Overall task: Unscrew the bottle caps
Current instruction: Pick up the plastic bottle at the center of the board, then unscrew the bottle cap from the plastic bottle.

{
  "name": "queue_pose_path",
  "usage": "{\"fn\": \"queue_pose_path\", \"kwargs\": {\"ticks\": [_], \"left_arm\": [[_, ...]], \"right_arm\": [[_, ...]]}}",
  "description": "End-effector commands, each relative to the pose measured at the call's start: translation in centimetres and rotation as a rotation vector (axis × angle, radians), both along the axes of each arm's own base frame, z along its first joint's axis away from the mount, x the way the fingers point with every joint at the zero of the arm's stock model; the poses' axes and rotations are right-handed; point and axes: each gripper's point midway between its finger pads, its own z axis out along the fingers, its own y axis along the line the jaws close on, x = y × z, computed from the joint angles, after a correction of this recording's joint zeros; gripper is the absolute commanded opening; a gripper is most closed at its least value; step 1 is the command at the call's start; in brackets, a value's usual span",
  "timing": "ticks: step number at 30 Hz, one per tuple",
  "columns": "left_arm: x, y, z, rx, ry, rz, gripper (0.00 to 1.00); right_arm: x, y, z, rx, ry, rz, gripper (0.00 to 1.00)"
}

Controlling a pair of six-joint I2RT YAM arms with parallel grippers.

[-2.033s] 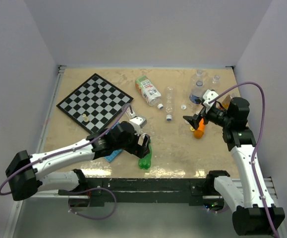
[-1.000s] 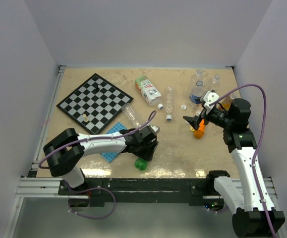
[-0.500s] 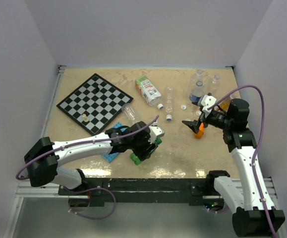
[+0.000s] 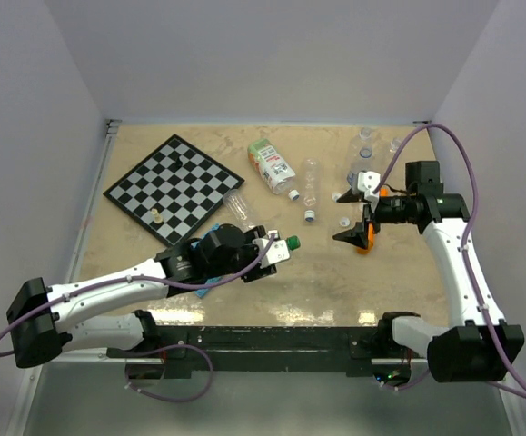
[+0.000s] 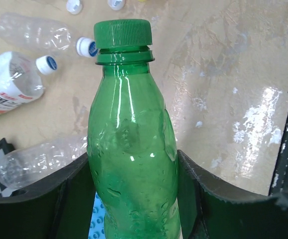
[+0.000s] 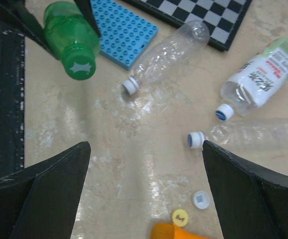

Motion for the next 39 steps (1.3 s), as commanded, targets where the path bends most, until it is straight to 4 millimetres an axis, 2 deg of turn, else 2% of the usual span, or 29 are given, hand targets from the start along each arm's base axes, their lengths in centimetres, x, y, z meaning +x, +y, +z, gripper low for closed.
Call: {"fn": "queue_pose_path", "kwargs": {"ticks": [1, 7, 11, 14, 20, 27, 39], "left_arm": [[1.3, 0.1, 2.5, -0.075, -0.167, -0.002, 0.15], [1.7, 1.1, 1.6, -0.054, -0.173, 0.047, 0.14], [1.6, 1.2, 1.4, -0.053, -0.165, 0.047, 0.14], [1.5, 1.1, 1.4, -0.058, -0.161, 0.040, 0.14], [1.0, 0.7, 1.1, -0.065, -0.142, 0.009, 0.14], [1.0, 0.5, 1.1, -0.070, -0.137, 0.007, 0.13], [1.5, 0.8, 1.7, -0.083, -0.146, 0.043, 0.13]], "right_arm": [[-2.2, 1.0, 0.5, 0.053, 0.102, 0.080, 0.97], [-3.2, 3.6, 0.1, 0.055, 0.189, 0.151, 0.93], [-3.1, 6.3, 0.7, 0.072, 0.189, 0.150, 0.93], [-2.9, 7.4, 0.9, 0.083, 0.188, 0.153, 0.93], [-2.2, 9.0, -0.3, 0.078, 0.247, 0.161, 0.90], [-2.2, 10.5, -1.9, 0.044, 0.301, 0.155, 0.79], [-2.6, 11.4, -2.8, 0.009, 0.324, 0.174, 0.60]]}}
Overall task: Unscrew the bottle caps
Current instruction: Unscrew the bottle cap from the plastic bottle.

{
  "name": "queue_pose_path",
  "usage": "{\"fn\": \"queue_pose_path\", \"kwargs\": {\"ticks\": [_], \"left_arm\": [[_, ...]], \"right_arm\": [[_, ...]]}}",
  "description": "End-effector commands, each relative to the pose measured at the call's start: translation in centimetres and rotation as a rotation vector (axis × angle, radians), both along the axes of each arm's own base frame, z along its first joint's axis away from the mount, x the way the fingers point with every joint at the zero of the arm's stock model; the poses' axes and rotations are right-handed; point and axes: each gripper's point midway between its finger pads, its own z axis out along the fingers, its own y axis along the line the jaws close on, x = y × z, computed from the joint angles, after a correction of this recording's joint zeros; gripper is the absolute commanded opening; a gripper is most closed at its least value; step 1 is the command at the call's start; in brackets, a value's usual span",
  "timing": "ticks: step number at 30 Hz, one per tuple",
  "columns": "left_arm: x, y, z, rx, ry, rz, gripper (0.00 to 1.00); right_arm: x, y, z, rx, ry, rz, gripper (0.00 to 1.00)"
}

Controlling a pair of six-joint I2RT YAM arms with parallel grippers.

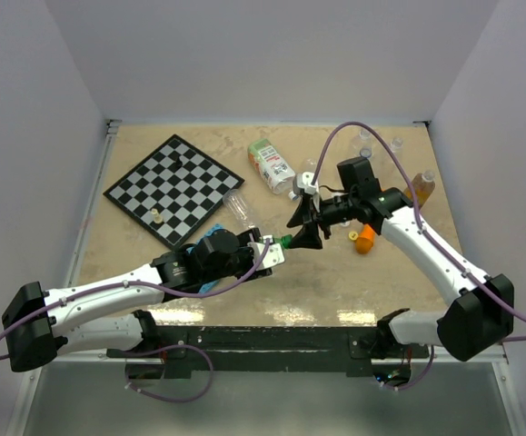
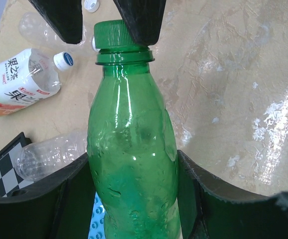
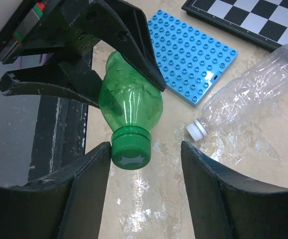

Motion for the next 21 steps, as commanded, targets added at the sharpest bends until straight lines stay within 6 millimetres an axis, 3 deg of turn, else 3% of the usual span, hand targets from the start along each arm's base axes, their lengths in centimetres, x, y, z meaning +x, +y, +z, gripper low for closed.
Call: {"fn": "queue_pose_path", "kwargs": {"ticks": [1, 8, 16, 21], "left_arm": [[0.7, -0.5, 1.8, -0.072, -0.035, 0.023, 0.13], [1.1, -0.2, 2.0, -0.074, -0.042, 0.047, 0.13], [1.2, -0.1, 1.8, -0.068, -0.044, 0.050, 0.13], [0.1, -0.4, 2.0, -0.082, -0.038, -0.015, 0.12]], "right_arm": [[0.2, 0.3, 0.3, -0.004, -0.017, -0.004, 0.58], [0.1, 0.4, 0.1, -0.011, -0.009, -0.002, 0.50], [-0.6, 0.4, 0.4, -0.006, -0.044, 0.053, 0.22], [-2.3, -0.1, 0.7, -0.012, -0.187, 0.210, 0.02]]}}
